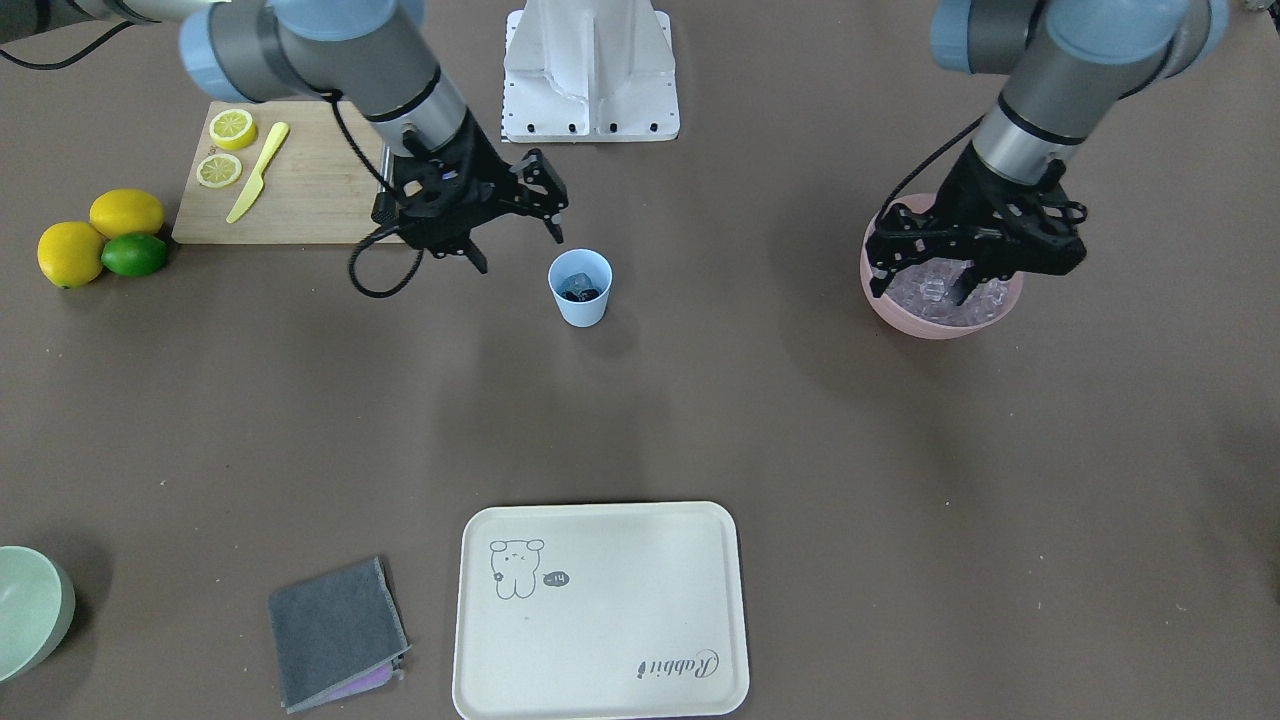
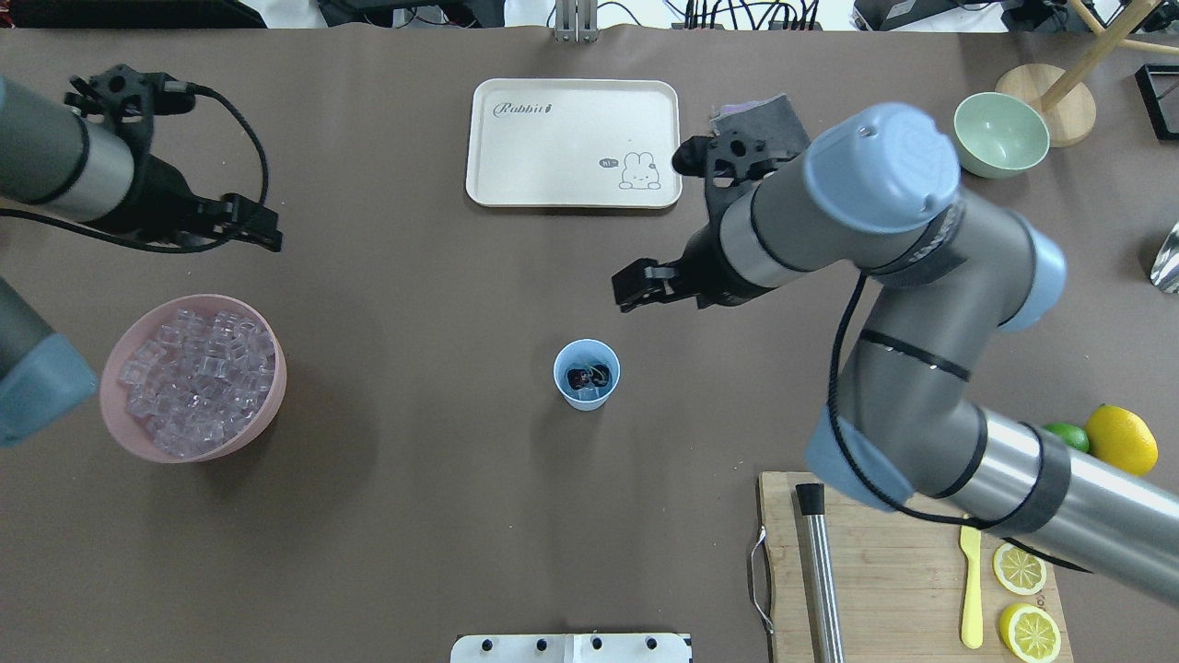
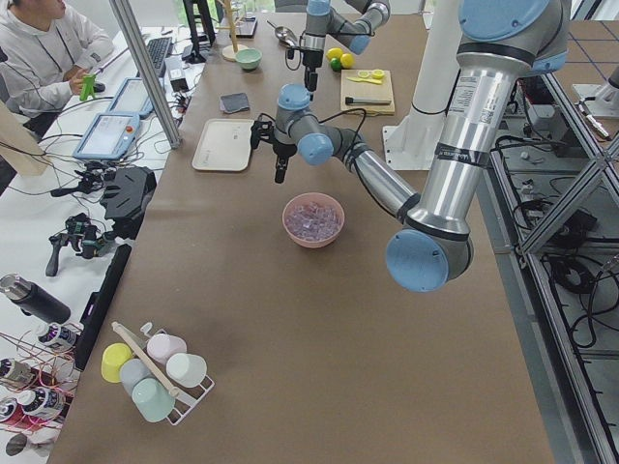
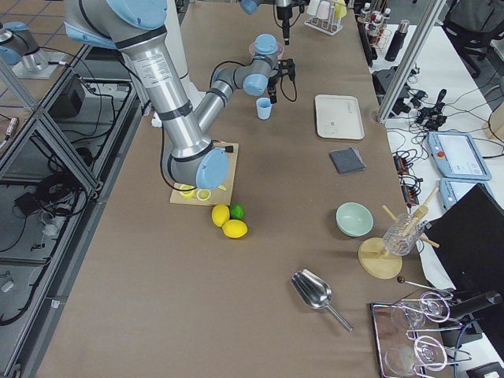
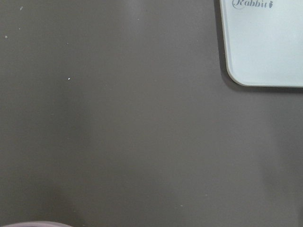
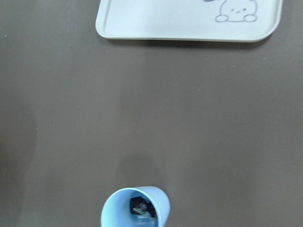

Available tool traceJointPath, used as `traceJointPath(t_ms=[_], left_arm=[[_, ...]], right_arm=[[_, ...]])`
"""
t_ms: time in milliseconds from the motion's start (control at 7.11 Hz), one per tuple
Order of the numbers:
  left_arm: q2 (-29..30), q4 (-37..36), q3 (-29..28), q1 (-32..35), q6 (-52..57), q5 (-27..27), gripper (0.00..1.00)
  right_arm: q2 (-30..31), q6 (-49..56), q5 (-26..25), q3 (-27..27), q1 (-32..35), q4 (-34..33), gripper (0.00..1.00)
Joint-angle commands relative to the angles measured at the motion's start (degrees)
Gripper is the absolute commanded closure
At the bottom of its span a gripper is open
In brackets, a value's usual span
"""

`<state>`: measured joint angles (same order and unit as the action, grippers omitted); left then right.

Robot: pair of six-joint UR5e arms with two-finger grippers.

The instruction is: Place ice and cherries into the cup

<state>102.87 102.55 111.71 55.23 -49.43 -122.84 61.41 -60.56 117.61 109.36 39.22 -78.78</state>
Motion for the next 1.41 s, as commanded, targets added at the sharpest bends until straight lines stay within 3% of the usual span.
traceJointPath(t_ms=[0, 422, 563, 844, 1267], left_arm=[[-8.0, -0.2, -2.3, 16.0, 23.7, -14.2, 0.03], [-22.4, -2.3, -7.9, 26.9, 52.6, -15.2, 0.03], [-25.1, -2.3, -8.3, 32.0, 54.2, -15.1, 0.03], [-27.4, -2.2, -8.7, 36.8, 54.1, -15.1, 0.03], [-28.9, -1.9, -7.6, 37.4, 53.6, -15.1, 0.02]], right_arm=[[12.2, 19.1, 7.2, 4.4, 10.8, -3.6, 0.02], [27.1, 51.9, 19.6, 1.0, 30.6, -3.7, 0.01], [32.8, 60.8, 20.7, 0.3, 36.2, -3.8, 0.01], [36.8, 74.4, 20.3, -5.7, 44.6, -3.8, 0.01], [39.5, 79.6, 20.0, -8.5, 49.1, -3.8, 0.00]])
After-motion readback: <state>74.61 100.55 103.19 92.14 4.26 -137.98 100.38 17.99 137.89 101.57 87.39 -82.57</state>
